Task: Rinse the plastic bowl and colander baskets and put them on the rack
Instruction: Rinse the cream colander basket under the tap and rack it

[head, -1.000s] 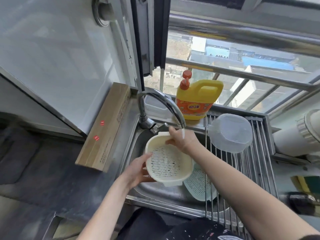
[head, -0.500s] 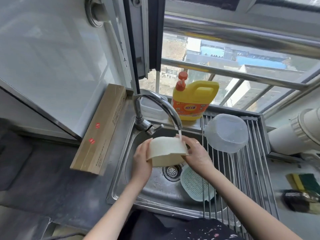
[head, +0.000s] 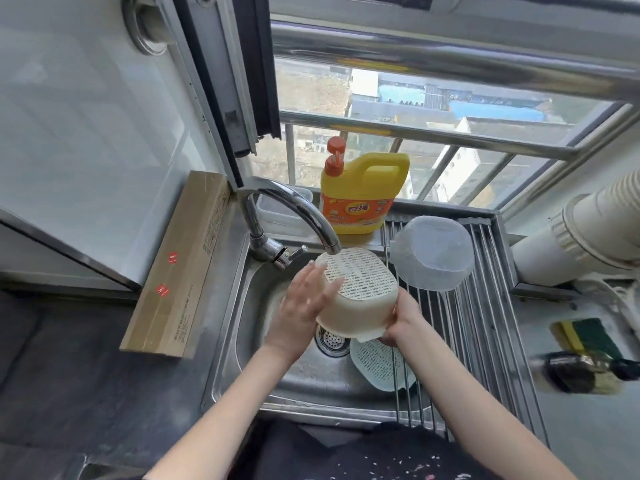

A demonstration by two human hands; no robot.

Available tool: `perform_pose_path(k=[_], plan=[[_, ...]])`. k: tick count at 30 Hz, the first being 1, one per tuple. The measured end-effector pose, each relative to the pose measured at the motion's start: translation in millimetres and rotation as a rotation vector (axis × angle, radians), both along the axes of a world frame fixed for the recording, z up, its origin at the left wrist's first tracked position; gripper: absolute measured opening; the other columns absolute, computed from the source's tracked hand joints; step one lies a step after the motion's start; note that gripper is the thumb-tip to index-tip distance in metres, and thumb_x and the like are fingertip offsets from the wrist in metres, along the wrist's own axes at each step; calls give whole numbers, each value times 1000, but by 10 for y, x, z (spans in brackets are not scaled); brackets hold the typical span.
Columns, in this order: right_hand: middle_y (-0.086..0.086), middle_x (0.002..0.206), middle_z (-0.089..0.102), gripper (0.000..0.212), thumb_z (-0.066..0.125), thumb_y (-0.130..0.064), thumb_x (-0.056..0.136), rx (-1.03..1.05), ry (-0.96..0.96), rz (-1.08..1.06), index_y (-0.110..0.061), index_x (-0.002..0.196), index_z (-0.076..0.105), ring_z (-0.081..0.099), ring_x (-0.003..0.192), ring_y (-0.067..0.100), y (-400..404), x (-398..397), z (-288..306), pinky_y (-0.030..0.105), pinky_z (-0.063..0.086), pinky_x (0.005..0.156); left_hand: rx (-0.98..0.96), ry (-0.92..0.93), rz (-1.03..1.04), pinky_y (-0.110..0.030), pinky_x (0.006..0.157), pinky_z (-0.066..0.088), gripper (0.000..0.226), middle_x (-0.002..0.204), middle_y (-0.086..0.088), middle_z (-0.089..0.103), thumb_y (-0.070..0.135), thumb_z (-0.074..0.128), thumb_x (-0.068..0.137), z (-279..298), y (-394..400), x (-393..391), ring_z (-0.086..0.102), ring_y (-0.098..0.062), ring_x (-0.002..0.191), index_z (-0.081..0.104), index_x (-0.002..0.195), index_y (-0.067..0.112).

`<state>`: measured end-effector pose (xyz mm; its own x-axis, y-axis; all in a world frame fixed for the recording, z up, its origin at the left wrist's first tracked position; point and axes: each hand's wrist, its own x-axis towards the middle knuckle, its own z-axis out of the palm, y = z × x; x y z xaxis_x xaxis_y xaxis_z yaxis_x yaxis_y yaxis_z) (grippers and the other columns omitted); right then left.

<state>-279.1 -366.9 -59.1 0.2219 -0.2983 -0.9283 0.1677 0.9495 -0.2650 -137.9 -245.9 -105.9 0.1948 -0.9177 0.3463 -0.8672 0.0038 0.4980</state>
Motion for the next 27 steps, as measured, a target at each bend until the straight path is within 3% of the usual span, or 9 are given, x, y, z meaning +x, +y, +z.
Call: perform_pose_path(k=[2,3,5,7,12,15,19,23,27], plan=[[10,97,72,32,46,-37,91,-113,34,-61,-16,89,70,64,96,30,3,105,-98,46,49,95,119,325,240,-26,107,31,85,155,5,23,-9,53,88,70,32,-12,25,-4,137,22,146,45],[8,96,70,29,47,-34,89,-172,14,-79,-17,81,68,63,93,28,14,145,-172,45,48,96,168,647,356,-23,107,33,72,154,3,30,-4,48,93,87,52,-11,32,-3,133,26,147,39],[9,96,65,23,49,-30,86,-246,-56,-105,-18,71,62,60,90,26,59,184,-336,44,48,93,188,1425,466,-33,94,50,44,140,-8,51,9,40,101,128,60,20,55,-15,117,42,143,23],[8,91,62,23,49,-29,87,-261,-137,-121,-18,69,59,60,83,24,119,176,-438,40,52,79,202,1855,461,-38,78,54,38,123,-14,61,30,31,104,135,50,44,62,-23,100,56,127,14],[10,91,67,34,39,-32,93,-93,-104,-89,-13,84,66,60,81,27,211,-26,-617,33,48,70,195,1798,337,-40,87,52,40,115,-9,69,41,51,93,183,-152,-87,63,-23,106,63,118,12],[12,101,64,30,38,-31,92,-84,-27,2,-14,93,62,57,90,29,178,-166,-685,35,43,77,228,1594,306,-25,72,53,23,97,2,73,35,56,90,199,-298,-164,66,-11,89,65,102,18],[15,90,64,23,48,-27,75,-148,-179,-50,-13,89,59,49,77,33,102,-175,-620,34,33,68,218,1592,294,-32,82,54,44,96,-2,73,53,57,74,203,-459,-130,65,-15,90,68,96,16],[12,89,59,22,41,-27,85,-296,-251,-8,-14,81,59,45,73,26,-14,-186,-570,31,38,64,173,1773,327,-43,95,51,83,115,-15,69,71,63,60,164,-523,-16,64,-27,110,66,115,9],[-1,64,51,30,39,-31,96,-624,-68,261,-15,78,56,40,56,12,-125,-124,-362,22,39,47,217,2173,425,-51,107,38,75,125,-20,60,73,37,83,139,-479,10,49,-35,126,59,122,13]])
